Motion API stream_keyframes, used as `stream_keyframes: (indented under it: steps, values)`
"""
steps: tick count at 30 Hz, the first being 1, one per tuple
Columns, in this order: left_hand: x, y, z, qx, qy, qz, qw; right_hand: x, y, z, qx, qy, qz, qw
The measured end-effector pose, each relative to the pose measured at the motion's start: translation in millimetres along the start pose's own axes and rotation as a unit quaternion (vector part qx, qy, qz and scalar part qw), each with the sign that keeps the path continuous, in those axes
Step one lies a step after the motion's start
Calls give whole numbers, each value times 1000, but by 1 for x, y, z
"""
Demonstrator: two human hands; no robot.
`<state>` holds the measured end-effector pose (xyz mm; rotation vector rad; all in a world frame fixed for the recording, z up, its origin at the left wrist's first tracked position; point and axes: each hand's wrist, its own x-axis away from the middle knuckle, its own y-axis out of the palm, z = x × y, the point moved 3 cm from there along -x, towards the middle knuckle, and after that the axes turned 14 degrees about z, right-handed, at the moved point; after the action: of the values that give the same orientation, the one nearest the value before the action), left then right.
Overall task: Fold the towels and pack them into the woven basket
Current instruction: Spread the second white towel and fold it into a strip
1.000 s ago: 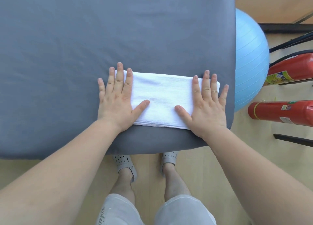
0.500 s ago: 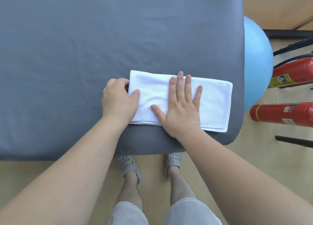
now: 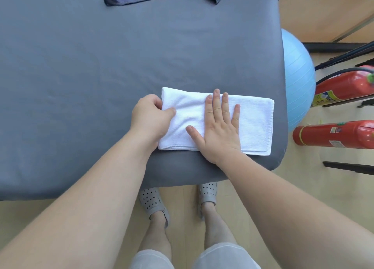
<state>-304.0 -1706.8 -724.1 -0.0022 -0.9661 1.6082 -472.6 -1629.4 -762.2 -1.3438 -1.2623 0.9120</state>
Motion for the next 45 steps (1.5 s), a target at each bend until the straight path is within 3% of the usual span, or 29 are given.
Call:
stream_keyframes:
  steps: [6, 9, 13, 16, 19, 24, 27, 31, 34, 36, 38, 40, 42, 45]
  values:
    - [5, -36, 11, -101, 92, 100, 986, 8, -15, -10, -133, -36, 3, 991]
    - [23, -52, 29, -118, 130, 126, 976, 21, -21, 4, -184, 57, 32, 981]
    - [63, -42, 64, -113, 178, 113, 971, 47, -38, 34, -336, 218, 38, 916]
    - [92, -12, 88, -113, 227, 97, 962, 56, -50, 51, -410, 241, 42, 879]
    - [109, 35, 97, -161, 282, 55, 944, 52, -63, 66, -432, 251, 106, 860]
    - [115, 100, 84, -207, 298, -13, 932, 46, -65, 85, -515, 362, 38, 776]
    - [112, 118, 67, -273, 327, -3, 905, 43, -57, 91, -519, 343, 1, 783]
    - [117, 117, 49, -230, 507, 112, 823, 40, -53, 96, -537, 333, -25, 775]
    - [113, 102, 37, -196, 519, 143, 820, 36, -54, 96, -525, 318, -5, 790]
    - [110, 100, 29, -267, 505, 142, 808, 33, -53, 97, -521, 319, 1, 792]
    - [106, 104, 25, -360, 467, 81, 804, 30, -53, 99, -506, 328, 8, 798]
    - [101, 113, 23, -432, 432, 20, 791, 29, -55, 103, -441, 293, 70, 845]
    - [96, 123, 20, -473, 401, -19, 784, 27, -59, 104, -341, 165, 152, 913]
    - [92, 134, 18, -494, 368, -36, 787, 22, -52, 102, -225, -12, 133, 965]
